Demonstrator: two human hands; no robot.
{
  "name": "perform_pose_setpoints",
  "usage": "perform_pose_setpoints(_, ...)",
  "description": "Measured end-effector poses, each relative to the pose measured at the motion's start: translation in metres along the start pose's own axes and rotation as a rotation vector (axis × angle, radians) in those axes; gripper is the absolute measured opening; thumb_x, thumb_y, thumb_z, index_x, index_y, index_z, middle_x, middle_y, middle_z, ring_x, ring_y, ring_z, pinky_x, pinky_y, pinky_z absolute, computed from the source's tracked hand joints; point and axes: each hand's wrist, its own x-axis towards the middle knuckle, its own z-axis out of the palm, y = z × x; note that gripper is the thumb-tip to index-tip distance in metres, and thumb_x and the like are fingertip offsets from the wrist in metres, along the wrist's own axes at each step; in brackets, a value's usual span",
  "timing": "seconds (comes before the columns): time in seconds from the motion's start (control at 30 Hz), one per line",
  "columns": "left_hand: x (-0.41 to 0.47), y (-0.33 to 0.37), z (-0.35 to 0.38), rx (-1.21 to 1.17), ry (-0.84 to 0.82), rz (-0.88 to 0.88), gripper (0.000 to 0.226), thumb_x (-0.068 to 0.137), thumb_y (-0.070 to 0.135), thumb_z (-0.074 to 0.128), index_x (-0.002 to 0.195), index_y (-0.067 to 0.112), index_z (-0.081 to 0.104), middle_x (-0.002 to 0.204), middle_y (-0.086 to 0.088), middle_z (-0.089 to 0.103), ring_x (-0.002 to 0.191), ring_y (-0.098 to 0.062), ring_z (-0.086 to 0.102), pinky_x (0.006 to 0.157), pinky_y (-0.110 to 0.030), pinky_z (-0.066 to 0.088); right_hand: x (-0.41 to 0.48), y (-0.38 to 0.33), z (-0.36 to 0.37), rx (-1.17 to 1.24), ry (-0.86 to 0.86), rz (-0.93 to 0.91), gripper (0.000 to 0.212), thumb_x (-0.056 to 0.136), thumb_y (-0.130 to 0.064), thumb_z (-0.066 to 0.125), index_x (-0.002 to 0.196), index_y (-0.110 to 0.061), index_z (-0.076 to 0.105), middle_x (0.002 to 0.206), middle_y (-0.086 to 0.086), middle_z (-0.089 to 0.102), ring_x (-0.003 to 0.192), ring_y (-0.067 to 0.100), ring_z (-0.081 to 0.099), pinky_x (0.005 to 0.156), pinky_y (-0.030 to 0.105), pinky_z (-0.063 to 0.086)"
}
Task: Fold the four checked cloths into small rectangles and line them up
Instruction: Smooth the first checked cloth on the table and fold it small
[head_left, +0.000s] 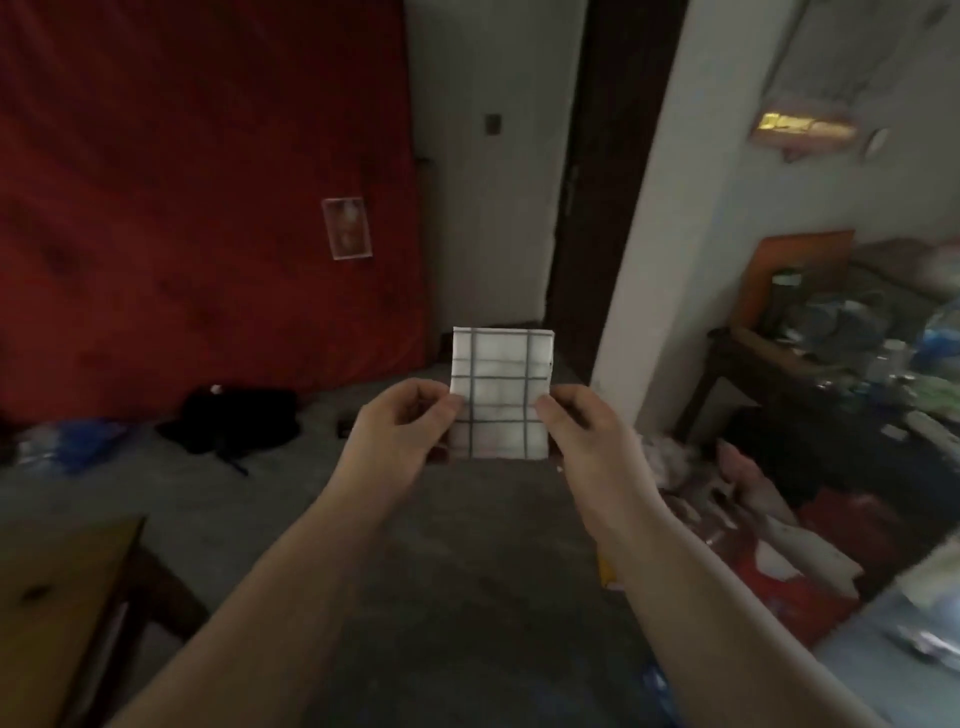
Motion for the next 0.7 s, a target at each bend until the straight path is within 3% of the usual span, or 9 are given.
perform_pose_setpoints(0.17,0.078,-0.018,-0.056,-0.031,0.243,-0.044,0.008,0.094,0.018,0.071,0.097,0.013,0.075,0.096,-0.014,0.077,0.089,-0.034,0.072,0.086,-0.05,0.06,0.1,0.004,0.089,0.036,-0.222,0.031,0.009,0.101,-0.026,0.063,0.1,-0.028,0.072,0.093,-0.008,0.078,0.087,0.008,0.074,0.084,0.037,0.061)
perform_pose_setpoints(0.3,0.144,-0.039,-0.107,-0.063,0.365,-0.045,0.005,0.094,0.016,0.071,0.093,0.016,0.076,0.095,-0.013,0.077,0.084,-0.025,0.069,0.087,-0.054,0.057,0.17,0.012,0.166,0.05,-0.354,0.025,0.012,0.101,-0.028,0.063,0.108,-0.026,0.072,0.1,-0.005,0.078,0.094,0.014,0.075,0.091,0.046,0.06)
perform_pose_setpoints(0.57,0.285,-0.069,-0.236,-0.106,0.495,-0.063,0.012,0.093,0.02,0.071,0.084,0.026,0.076,0.091,-0.012,0.075,0.083,-0.025,0.067,0.081,-0.045,0.057,0.3,0.009,0.337,0.094,-0.493,0.036,0.012,0.1,-0.024,0.065,0.109,-0.027,0.071,0.1,-0.01,0.078,0.092,0.004,0.073,0.079,0.024,0.058)
perform_pose_setpoints(0.7,0.346,-0.071,-0.294,-0.111,0.549,-0.073,0.018,0.093,0.018,0.072,0.078,0.028,0.076,0.082,-0.004,0.073,0.078,-0.021,0.066,0.077,-0.043,0.057,0.351,-0.001,0.415,0.105,-0.569,0.055,0.011,0.099,-0.02,0.065,0.109,-0.023,0.071,0.102,-0.006,0.077,0.093,0.007,0.074,0.078,0.024,0.059)
